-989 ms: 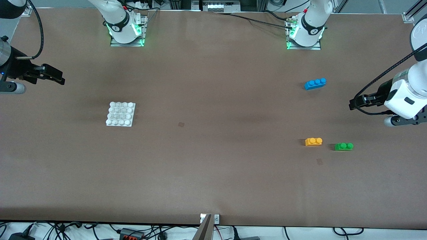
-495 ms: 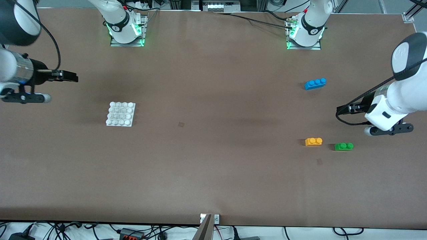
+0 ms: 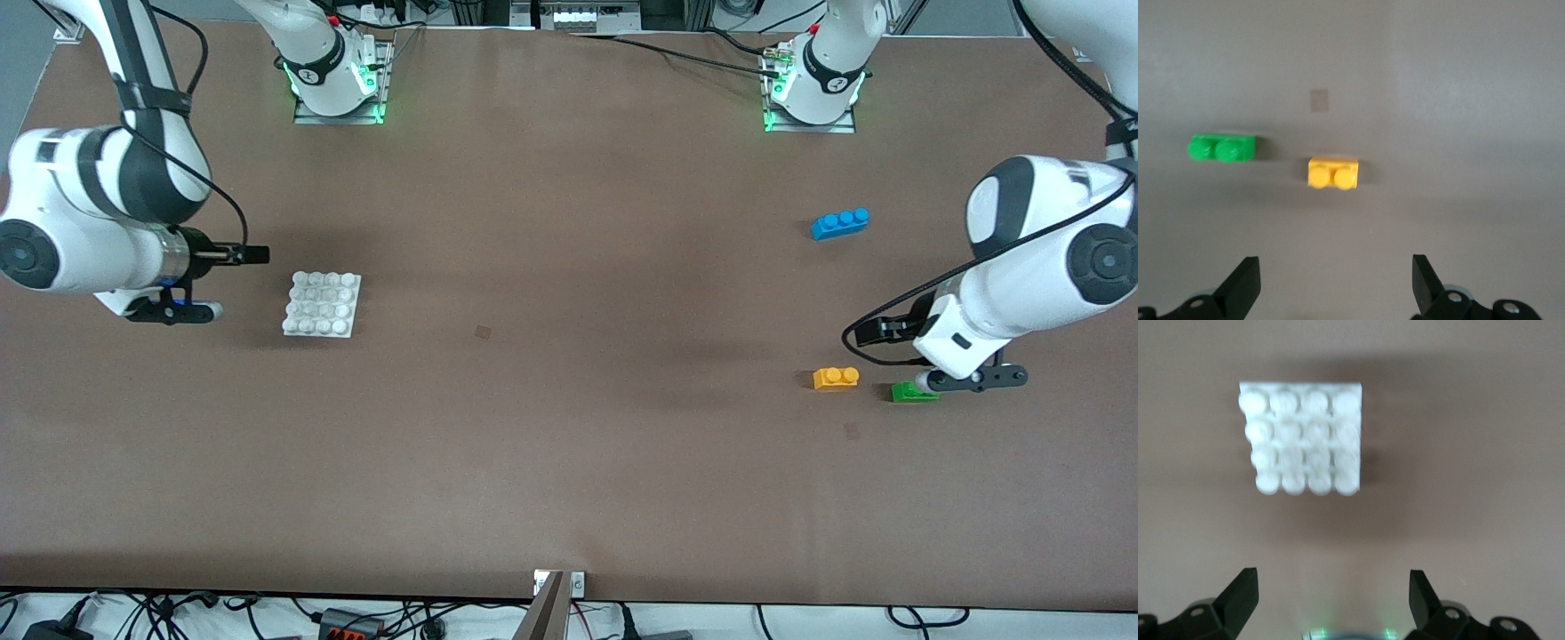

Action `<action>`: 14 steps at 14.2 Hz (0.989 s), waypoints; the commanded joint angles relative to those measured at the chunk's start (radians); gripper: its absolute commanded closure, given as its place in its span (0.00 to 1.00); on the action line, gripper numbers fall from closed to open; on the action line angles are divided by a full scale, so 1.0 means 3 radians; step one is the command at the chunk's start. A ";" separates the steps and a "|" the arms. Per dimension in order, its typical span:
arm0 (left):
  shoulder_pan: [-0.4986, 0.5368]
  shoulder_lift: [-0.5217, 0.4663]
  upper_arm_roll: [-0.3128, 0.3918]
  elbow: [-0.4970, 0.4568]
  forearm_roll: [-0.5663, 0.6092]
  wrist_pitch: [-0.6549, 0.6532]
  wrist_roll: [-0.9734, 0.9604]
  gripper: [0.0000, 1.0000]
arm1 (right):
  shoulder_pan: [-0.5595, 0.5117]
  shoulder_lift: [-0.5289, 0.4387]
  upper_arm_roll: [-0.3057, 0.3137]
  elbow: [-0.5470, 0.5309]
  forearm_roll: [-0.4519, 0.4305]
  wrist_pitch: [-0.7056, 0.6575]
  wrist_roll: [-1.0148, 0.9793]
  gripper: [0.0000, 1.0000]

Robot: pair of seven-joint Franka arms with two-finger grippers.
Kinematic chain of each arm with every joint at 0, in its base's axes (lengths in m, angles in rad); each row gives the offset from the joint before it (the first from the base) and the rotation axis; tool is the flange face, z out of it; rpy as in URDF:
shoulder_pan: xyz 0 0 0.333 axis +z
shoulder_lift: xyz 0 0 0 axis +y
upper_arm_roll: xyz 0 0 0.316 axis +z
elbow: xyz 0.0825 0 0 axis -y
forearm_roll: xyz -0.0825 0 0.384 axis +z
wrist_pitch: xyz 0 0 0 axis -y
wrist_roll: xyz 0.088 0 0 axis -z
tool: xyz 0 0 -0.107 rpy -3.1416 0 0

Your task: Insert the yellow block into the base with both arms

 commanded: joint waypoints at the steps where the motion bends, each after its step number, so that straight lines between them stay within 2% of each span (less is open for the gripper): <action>1: 0.0088 -0.0027 -0.0021 -0.0425 0.0049 0.0794 0.0044 0.00 | -0.0063 0.0087 0.0004 -0.0280 0.0230 0.0462 -0.0177 0.00; 5: 0.0185 0.0345 0.0005 -0.0421 0.0140 0.1113 0.0268 0.00 | -0.0135 0.0465 0.0004 -0.0290 0.0348 0.0897 -0.0490 0.00; 7: 0.0221 0.0398 0.0000 -0.0487 0.0177 0.1156 0.0407 0.00 | -0.0150 0.0588 0.0009 -0.0295 0.0353 0.1021 -0.0572 0.00; 8: 0.0221 0.0347 -0.0031 -0.0528 0.0177 0.1070 0.0417 0.00 | -0.0150 0.0624 0.0009 -0.0295 0.0353 0.1026 -0.0578 0.00; 10: 0.0201 0.0209 -0.0107 -0.0538 0.0177 0.0621 0.0397 0.00 | -0.0150 0.0691 0.0009 -0.0295 0.0435 0.1067 -0.0583 0.00; 14: 0.0191 0.0121 -0.0123 -0.0462 0.0182 0.0358 0.0412 0.00 | -0.0145 0.0773 0.0009 -0.0290 0.0798 0.1082 -0.0690 0.00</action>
